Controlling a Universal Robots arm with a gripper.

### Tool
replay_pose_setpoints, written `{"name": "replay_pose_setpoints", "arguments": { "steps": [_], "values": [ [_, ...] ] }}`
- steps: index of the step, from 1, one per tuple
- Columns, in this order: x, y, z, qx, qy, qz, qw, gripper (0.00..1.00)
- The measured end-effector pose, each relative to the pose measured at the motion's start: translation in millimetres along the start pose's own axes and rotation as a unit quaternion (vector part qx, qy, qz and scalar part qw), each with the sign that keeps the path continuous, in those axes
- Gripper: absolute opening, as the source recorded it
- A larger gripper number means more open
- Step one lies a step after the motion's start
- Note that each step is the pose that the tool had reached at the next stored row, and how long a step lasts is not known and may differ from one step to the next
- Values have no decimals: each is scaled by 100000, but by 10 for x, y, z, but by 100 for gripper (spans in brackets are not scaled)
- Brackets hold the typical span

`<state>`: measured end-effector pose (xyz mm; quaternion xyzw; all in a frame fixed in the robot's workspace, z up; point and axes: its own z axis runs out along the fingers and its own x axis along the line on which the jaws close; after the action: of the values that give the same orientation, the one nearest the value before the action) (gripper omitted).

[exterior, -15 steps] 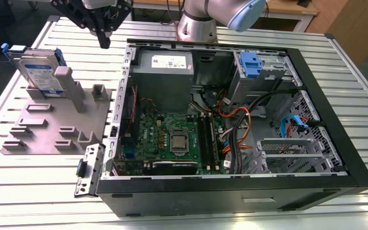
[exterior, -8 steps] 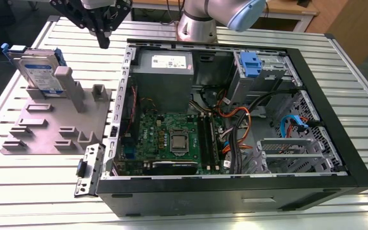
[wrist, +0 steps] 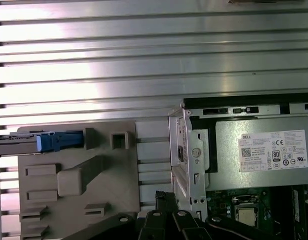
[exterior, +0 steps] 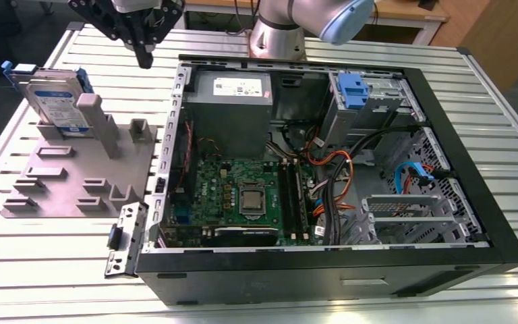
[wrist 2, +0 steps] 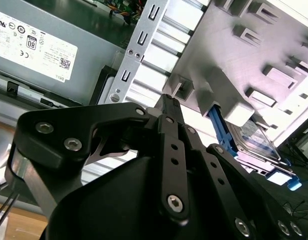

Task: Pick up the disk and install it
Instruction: 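Reach for the disk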

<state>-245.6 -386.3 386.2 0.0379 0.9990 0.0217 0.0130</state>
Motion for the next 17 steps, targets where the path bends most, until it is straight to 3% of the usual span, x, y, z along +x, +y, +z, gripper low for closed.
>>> {"name": "replay_pose_setpoints", "arguments": {
  "steps": [17],
  "values": [
    [72, -5, 4, -1, -1, -1, 100000, 11]
  ]
}}
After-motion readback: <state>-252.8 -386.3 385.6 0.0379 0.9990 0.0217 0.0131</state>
